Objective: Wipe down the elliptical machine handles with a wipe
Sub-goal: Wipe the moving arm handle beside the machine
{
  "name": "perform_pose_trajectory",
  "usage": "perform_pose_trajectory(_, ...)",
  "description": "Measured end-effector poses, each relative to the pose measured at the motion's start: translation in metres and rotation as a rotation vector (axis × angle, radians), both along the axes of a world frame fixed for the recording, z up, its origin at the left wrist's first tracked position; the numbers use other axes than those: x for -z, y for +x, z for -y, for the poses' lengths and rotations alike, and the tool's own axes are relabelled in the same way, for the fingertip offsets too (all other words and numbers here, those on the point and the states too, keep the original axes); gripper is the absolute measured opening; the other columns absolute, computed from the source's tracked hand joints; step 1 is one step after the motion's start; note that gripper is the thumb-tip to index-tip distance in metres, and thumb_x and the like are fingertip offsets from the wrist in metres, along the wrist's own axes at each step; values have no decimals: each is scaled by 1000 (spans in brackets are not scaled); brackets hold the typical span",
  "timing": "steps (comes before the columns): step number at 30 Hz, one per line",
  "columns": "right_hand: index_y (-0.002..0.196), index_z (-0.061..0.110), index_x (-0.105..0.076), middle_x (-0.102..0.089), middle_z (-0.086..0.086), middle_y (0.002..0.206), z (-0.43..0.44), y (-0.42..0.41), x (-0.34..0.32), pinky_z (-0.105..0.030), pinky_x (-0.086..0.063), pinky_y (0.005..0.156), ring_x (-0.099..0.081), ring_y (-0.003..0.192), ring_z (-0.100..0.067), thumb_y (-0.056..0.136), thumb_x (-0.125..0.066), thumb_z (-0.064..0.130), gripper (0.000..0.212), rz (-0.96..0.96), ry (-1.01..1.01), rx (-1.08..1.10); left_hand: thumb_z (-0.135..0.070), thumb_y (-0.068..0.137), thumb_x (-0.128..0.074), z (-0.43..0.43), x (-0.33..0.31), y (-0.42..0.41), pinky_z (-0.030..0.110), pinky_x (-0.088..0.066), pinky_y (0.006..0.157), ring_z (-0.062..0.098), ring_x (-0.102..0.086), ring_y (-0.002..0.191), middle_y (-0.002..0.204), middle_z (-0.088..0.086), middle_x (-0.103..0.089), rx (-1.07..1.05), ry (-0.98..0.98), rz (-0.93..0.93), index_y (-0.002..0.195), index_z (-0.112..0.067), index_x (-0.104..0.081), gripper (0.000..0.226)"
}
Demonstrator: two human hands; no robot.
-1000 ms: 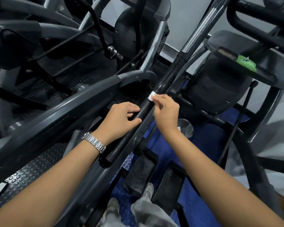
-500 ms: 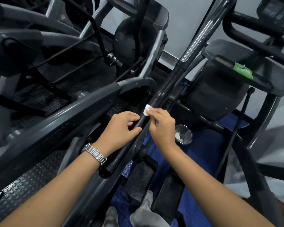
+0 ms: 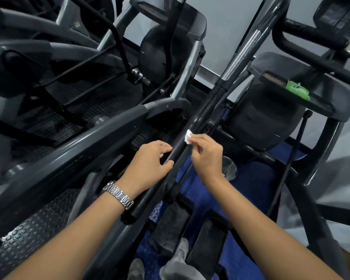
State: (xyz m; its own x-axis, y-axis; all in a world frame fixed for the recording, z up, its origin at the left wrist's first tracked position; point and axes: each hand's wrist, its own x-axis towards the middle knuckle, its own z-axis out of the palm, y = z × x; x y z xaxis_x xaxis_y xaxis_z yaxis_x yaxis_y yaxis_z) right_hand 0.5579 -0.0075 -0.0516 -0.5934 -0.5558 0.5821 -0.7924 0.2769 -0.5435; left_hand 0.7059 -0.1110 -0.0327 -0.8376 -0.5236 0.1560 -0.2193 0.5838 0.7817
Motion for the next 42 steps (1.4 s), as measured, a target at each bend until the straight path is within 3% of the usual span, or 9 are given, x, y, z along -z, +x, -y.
perform_pose_trajectory(3,88,6,-76,-72,-1,90,8,0,-4,-38,-56,77,-67,86,-17,78,-58,-13,28,21,32,15,-24,86,-61,-9,-6,-6,30,-45,99,16,-55,115,129,1,-57,-29,-154,46,129,-7,-56,46)
perform_pose_trajectory(8,90,5,-76,-73,-3,95,-4,-3,-9,-38,-56,82,-67,92,-18,77,-59,-15,29,18,72,-79,-44,95,-45,-29,-9,-20,28,-38,101,22,-40,126,139,10,-40,-127,-286,206,145,0,-24,70)
perform_pose_trajectory(13,95,6,-75,-72,-4,99,6,-17,-14,-35,-55,86,-66,96,-18,80,-59,-12,28,0,92,-41,-41,96,-42,-35,-4,-25,30,-45,92,23,-49,110,122,10,-50,-160,-377,284,133,-3,-40,53)
perform_pose_trajectory(17,96,6,-74,-70,-4,100,4,-10,-8,-24,-51,87,-64,96,-17,76,-60,-13,31,-94,108,-140,-42,98,-38,-35,-4,-26,27,-46,90,19,-49,111,122,7,-49,-153,-397,310,138,-5,-34,55)
perform_pose_trajectory(31,89,4,-74,-72,-4,98,5,-24,-7,-29,-55,83,-66,94,-17,74,-59,-16,30,-110,50,-136,-40,99,-35,-35,-3,-28,26,-46,94,17,-48,116,129,7,-47,-143,-417,315,145,-3,-25,59)
perform_pose_trajectory(34,91,5,-74,-72,-4,99,16,-25,-8,-25,-52,88,-64,97,-14,77,-60,-14,28,-84,46,-49,-41,100,-34,-34,-1,-28,25,-45,93,16,-47,116,129,6,-46,-145,-429,316,145,-4,-24,59)
perform_pose_trajectory(37,96,6,-73,-70,-3,104,15,-11,-4,-22,-49,93,-63,102,-15,77,-58,-15,32,-111,106,-132,-40,99,-35,-34,0,-28,26,-45,93,16,-48,115,128,6,-47,-150,-429,311,145,-4,-24,59)
perform_pose_trajectory(39,97,5,-72,-70,-3,105,8,-12,-3,-24,-50,93,-64,102,-16,72,-55,-20,39,-137,108,-184,-39,99,-37,-35,-1,-28,25,-43,94,17,-48,115,128,6,-47,-156,-430,311,145,-4,-25,59)
perform_pose_trajectory(42,93,4,-73,-71,-4,102,13,-30,-7,-30,-53,89,-65,99,-17,68,-52,-23,42,-103,80,-97,-40,99,-37,-35,-1,-29,25,-42,93,17,-49,114,128,7,-48,-168,-443,307,145,-4,-26,59)
